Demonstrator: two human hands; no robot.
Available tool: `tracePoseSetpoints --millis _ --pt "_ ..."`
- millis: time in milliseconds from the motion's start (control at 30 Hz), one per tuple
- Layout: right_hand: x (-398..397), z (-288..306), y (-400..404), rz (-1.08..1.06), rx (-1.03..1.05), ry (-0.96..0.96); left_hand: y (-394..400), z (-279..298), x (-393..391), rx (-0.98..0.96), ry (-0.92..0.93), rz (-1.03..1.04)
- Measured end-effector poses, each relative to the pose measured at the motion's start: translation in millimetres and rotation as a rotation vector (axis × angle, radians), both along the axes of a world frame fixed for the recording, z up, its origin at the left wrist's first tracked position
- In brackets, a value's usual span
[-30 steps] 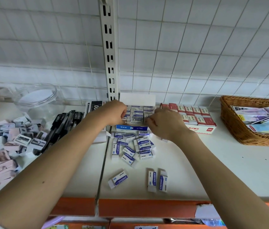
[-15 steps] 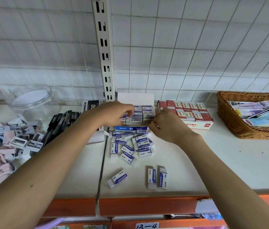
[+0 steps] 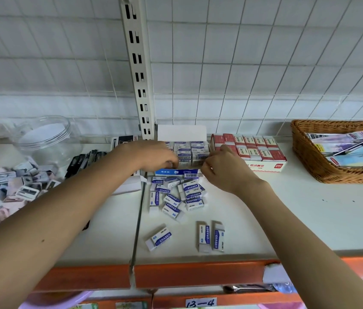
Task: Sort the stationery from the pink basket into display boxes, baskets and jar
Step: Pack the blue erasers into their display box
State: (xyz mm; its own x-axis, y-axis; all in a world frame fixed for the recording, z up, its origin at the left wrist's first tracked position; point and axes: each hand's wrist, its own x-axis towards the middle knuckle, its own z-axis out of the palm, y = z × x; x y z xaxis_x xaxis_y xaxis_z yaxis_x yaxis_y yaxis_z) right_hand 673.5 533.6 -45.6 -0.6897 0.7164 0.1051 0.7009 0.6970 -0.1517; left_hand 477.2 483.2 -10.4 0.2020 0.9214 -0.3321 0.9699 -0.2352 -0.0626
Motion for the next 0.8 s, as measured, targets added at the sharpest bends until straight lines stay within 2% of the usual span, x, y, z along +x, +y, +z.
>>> tracePoseSetpoints --millis 100,333,467,533,600,667,800 --pt "-3 2 -1 -0.021 -0.006 -0.023 -2 -2 -4 -0.034 -0.102 0.058" --pt "-10 15 -12 -0.068 -0.017 -0.115 -9 -9 -5 0.002 -0.138 0.203" --pt "-10 17 -15 -0.045 0.002 -0.149 -23 -9 -5 0.051 -0.324 0.33" --pt "-10 17 -18 -0.041 -0.006 -0.151 -38 -10 -2 0.15 -0.446 0.37" --pt "-9 15 -20 -0.029 0.006 -0.122 -56 -14 6 0.298 -0.524 0.376" --pt "-4 11 -23 -0.006 0.046 -0.046 -73 -20 15 0.392 -0.516 0.411" --pt "9 4 -39 0.027 0.145 0.204 -96 -38 32 0.386 -0.466 0.543"
